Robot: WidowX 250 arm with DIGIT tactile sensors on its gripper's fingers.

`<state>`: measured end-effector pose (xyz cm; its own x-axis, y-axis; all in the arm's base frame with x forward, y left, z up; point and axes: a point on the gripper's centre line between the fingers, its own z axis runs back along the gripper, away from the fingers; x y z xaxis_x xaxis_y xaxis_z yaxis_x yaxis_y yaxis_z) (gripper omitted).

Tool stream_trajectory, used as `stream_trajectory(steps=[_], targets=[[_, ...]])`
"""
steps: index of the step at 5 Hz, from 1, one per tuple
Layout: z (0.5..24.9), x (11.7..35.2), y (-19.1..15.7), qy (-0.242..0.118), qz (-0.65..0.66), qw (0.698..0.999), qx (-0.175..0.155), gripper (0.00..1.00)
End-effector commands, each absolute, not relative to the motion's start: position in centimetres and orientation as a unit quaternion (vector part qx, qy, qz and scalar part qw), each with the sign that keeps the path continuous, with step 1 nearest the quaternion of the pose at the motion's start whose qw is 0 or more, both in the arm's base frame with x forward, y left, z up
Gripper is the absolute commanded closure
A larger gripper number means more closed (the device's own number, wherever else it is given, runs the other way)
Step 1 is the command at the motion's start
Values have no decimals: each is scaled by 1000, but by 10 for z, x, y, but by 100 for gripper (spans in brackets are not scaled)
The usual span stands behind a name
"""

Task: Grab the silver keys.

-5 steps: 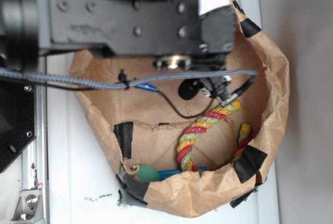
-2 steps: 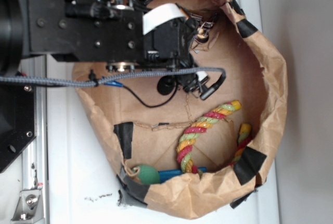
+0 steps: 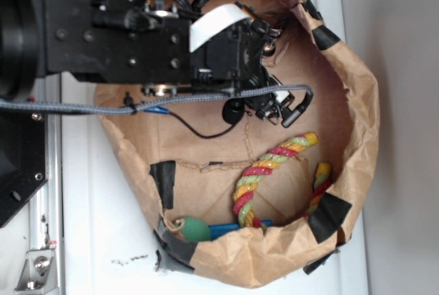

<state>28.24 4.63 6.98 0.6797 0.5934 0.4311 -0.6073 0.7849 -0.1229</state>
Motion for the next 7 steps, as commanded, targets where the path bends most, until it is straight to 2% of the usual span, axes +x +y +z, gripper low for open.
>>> stream_trajectory(steps=[1, 3, 4, 7], targets=[[73, 310, 44, -271, 314, 910, 7, 0], [47, 322, 41, -283, 315, 905, 39, 0], [54, 320, 42, -276, 324, 905, 20, 100], [61, 317, 45, -280, 325, 903, 18, 100]])
